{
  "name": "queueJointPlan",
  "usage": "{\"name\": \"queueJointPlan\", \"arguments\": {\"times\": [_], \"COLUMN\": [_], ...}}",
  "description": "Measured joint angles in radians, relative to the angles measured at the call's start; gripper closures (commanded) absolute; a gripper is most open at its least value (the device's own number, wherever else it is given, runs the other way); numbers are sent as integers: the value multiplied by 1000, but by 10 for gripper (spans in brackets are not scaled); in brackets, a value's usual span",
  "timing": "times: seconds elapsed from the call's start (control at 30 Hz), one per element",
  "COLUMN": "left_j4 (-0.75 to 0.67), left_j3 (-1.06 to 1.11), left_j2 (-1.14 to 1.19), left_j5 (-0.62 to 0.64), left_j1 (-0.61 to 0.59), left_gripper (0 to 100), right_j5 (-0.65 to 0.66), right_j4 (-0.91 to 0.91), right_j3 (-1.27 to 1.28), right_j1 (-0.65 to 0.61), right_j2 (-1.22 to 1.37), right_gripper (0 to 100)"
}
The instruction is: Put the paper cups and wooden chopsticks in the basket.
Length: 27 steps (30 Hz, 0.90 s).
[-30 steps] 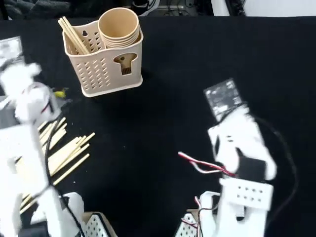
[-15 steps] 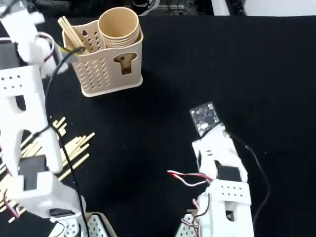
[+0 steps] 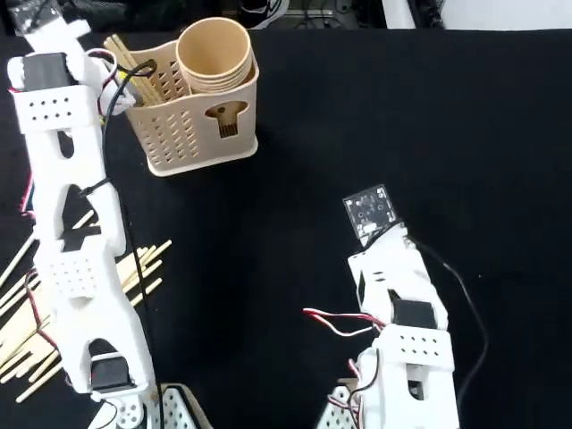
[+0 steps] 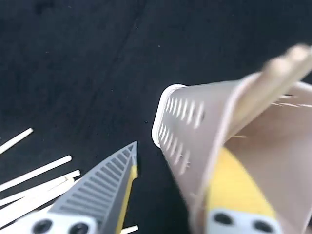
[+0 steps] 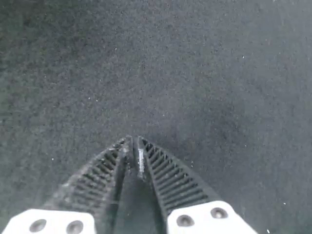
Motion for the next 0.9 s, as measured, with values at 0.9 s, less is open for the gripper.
{"name": "queueJointPlan", "arguments": {"times": [0.9], "left_j4": [12], "left_j3": [430], "left_j2": [-397], "left_j5": [-72], "left_j1": [226], "left_gripper": [972], "right_j5": [0], "right_j4": [0], "right_j3": [0], "right_j1": [0], "right_j2": [0], "right_gripper": [985]}}
